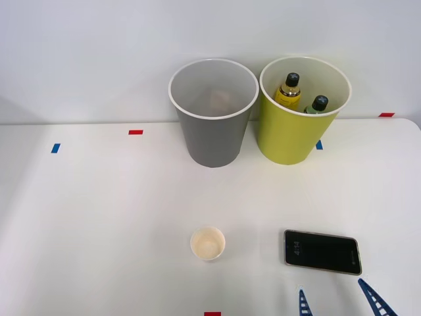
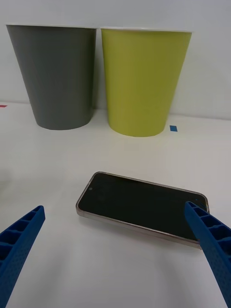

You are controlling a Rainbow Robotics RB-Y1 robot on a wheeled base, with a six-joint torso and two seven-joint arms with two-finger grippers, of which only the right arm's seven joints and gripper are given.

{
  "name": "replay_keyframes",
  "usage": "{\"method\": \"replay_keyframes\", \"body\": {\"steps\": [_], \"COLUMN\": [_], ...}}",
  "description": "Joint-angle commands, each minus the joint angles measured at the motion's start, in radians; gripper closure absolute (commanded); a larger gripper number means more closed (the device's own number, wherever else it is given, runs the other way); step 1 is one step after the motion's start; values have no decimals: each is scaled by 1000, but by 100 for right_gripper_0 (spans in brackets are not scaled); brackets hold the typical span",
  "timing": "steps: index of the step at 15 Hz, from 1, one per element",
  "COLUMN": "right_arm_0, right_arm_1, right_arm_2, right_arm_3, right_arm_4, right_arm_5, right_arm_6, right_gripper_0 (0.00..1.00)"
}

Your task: Put cans in the gray bin, plastic bottles in the light green bin

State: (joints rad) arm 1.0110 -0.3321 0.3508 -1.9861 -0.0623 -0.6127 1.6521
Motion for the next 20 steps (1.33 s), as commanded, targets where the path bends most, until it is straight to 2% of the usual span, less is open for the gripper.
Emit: {"method": "replay_keyframes", "body": {"steps": [1, 20], "right_arm_0": [9, 26], "right_arm_1": [1, 2], "right_arm_2": [11, 11], "right_arm_3": [12, 12], "right_arm_4": [4, 9], "right_arm_5": [-25, -32], "right_arm_6": [12, 17], "right_gripper_0": [0, 0]}}
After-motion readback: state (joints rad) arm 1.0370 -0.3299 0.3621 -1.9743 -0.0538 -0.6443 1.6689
